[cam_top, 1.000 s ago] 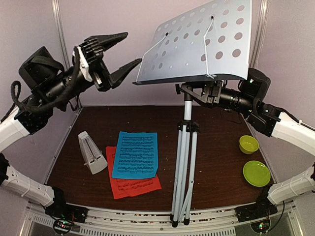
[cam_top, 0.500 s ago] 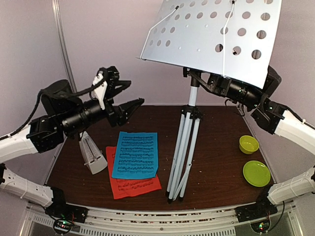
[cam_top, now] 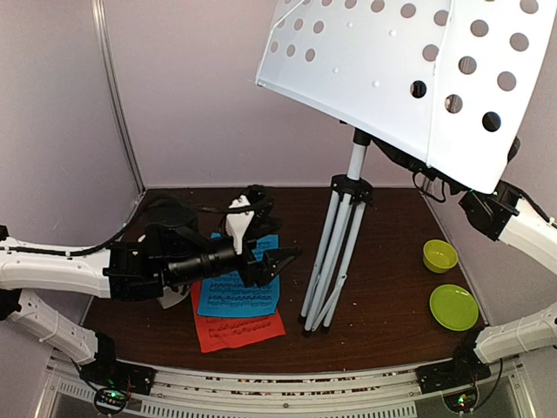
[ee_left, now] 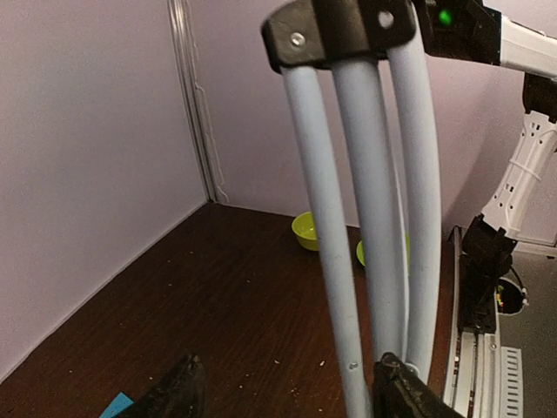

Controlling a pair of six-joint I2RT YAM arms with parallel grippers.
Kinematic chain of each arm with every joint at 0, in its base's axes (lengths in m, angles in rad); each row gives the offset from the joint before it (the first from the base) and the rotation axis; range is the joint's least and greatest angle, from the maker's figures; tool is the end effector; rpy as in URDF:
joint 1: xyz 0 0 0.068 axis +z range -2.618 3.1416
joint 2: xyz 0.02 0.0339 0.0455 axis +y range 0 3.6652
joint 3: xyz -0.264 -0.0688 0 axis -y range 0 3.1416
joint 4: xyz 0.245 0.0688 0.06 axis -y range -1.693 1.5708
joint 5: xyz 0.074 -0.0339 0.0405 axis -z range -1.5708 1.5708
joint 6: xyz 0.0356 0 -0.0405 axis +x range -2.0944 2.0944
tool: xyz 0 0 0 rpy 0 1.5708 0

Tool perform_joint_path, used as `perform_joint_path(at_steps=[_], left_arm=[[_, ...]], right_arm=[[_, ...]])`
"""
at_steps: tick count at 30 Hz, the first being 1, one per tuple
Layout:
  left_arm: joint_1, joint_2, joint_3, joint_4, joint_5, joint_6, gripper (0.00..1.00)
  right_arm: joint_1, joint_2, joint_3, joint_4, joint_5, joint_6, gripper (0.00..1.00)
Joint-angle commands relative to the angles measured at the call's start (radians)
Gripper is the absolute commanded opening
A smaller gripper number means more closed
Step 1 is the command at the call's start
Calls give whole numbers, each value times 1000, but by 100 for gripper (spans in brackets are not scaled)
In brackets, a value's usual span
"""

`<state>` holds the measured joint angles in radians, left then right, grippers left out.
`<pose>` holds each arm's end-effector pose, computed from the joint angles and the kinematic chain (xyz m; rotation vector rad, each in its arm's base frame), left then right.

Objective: Set up the instrument practice props

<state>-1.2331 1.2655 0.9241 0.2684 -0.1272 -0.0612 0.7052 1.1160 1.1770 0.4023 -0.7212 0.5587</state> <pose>0.1039 -0.2821 0.3318 0.8641 1.4856 -0.8743 0.1637 0.1702 0.4705 -0.7996 1.1179 1.4781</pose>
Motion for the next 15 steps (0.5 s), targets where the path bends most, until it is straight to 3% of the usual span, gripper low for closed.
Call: perform_joint_path(at_steps=[1, 15], left_arm=[[-37, 79, 65, 112, -15, -52, 67], [-49, 240, 206, 78, -63, -59, 53]], right_arm=[[-1, -70, 96, 240, 42, -5, 0], [0, -68, 82, 294, 26, 51, 0]])
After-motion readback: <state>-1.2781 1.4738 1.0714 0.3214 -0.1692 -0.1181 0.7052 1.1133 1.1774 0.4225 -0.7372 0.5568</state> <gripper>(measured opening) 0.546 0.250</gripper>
